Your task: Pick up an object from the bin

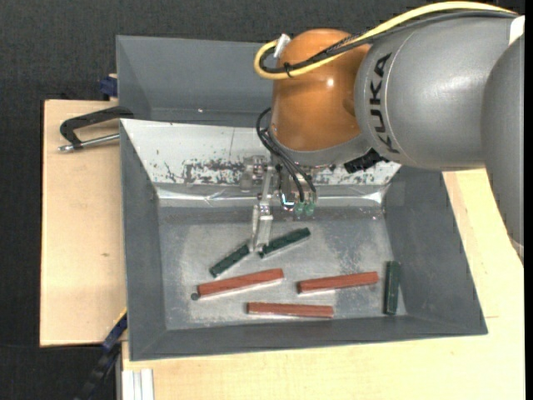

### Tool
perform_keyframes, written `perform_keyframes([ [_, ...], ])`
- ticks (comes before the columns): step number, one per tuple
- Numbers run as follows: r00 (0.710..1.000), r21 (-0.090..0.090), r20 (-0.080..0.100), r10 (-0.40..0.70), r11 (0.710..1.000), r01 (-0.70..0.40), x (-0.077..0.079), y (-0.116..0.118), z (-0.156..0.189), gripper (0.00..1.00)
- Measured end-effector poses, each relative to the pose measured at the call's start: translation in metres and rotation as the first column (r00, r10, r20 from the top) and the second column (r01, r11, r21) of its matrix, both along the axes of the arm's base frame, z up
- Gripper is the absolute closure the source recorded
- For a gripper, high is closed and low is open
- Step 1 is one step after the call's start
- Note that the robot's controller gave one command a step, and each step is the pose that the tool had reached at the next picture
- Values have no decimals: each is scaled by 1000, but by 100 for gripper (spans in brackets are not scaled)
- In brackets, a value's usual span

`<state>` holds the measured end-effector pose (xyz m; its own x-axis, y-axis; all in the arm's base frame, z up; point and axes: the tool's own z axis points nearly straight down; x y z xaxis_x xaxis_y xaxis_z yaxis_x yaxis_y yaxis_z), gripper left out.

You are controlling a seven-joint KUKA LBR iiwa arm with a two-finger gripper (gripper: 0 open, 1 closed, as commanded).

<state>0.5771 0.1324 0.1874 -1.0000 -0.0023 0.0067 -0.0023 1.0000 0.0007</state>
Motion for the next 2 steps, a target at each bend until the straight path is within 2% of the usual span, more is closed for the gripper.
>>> perform_keyframes([
  [1,1000,1,9,-1,1000,1,2,-1,5,0],
  [2,1000,3,15,-5,1000,5,3,0,-42,0],
])
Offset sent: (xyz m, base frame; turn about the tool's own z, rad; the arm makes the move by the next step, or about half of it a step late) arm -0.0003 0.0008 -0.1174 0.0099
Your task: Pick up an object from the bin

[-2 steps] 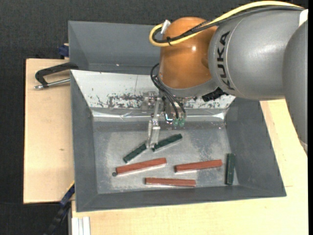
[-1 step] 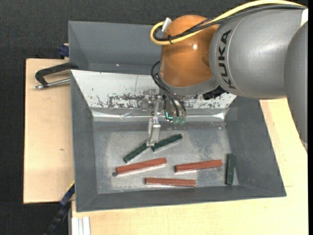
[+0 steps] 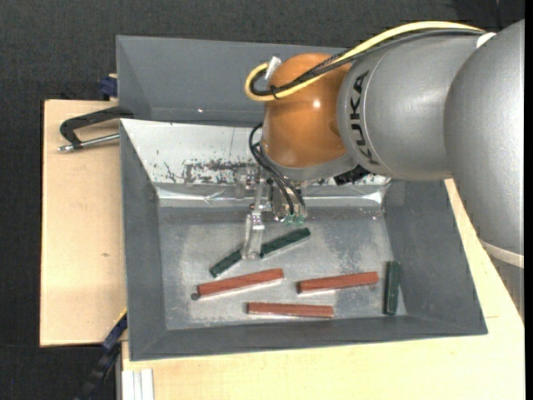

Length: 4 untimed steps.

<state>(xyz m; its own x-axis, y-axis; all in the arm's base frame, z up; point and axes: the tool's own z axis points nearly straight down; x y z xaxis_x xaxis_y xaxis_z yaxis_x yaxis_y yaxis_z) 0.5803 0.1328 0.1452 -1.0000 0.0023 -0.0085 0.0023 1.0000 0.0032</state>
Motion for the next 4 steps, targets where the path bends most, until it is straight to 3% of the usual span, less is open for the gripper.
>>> perform_keyframes([
  [1,1000,-1,-5,7,1000,-7,-36,1,-70,0],
  [2,998,1,-5,-57,998,57,-12,-6,-72,100],
  [3,998,1,-5,-57,998,57,-12,-6,-72,100],
  [4,997,-2,-10,-82,997,82,-13,-4,-20,100],
])
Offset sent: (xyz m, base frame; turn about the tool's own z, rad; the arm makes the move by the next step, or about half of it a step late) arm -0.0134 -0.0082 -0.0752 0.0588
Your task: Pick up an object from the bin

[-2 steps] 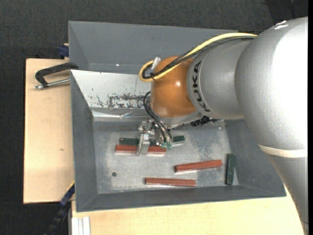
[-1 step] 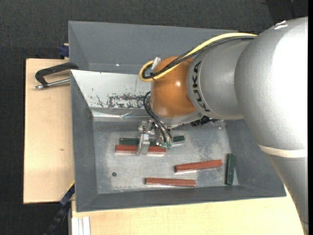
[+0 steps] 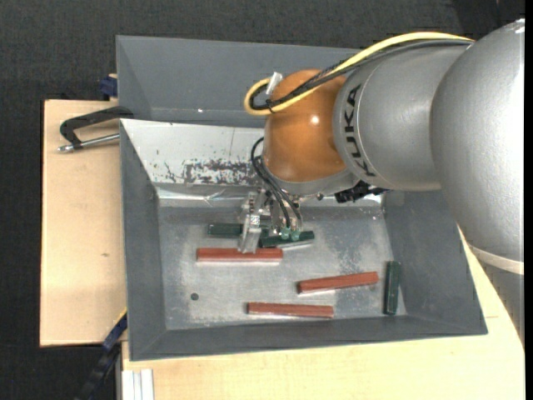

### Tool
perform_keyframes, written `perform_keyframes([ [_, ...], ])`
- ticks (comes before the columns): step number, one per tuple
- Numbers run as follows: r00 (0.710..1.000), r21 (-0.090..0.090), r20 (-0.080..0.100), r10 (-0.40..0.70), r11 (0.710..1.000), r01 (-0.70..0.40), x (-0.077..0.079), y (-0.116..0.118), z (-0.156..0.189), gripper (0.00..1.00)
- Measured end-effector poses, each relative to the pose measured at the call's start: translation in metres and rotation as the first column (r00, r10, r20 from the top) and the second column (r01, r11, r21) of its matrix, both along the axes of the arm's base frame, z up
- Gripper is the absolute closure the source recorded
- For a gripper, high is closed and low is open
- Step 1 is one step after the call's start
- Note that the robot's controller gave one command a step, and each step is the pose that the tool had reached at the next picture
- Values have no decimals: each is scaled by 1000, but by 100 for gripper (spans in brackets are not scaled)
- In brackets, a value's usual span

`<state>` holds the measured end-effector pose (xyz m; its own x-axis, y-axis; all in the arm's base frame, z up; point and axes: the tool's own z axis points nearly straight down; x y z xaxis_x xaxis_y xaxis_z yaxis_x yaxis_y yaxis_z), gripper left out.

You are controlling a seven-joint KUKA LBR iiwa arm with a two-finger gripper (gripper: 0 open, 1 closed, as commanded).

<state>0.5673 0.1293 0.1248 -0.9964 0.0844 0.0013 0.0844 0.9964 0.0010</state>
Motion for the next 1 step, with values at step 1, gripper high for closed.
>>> perform_keyframes([
  [1,1000,3,16,4,1000,-4,3,-5,21,100],
])
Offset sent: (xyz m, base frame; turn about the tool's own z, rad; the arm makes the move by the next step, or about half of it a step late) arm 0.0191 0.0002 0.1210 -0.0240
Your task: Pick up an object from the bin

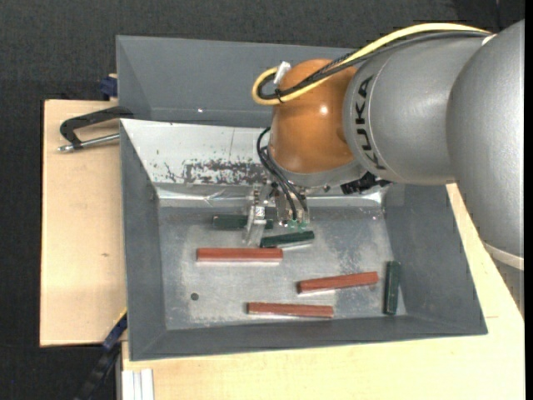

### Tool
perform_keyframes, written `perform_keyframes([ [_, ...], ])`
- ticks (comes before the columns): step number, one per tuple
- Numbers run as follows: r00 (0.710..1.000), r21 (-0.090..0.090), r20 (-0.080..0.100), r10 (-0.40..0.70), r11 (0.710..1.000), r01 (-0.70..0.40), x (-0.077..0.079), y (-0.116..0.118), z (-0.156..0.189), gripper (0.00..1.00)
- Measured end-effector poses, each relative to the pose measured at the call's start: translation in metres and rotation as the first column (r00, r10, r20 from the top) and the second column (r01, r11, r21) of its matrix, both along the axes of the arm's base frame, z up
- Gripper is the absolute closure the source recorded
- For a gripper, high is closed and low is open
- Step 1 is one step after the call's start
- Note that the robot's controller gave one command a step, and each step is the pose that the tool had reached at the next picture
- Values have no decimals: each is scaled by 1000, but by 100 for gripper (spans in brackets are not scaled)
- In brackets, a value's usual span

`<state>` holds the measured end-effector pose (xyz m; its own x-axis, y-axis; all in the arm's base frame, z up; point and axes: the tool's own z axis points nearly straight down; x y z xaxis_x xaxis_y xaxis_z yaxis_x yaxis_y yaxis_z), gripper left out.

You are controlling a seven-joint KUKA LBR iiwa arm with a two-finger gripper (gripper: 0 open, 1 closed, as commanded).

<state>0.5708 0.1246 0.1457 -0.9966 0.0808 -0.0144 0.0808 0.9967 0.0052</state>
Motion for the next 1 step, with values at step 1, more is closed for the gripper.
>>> perform_keyframes([
  [1,1000,-2,-9,21,1000,-21,17,6,102,100],
])
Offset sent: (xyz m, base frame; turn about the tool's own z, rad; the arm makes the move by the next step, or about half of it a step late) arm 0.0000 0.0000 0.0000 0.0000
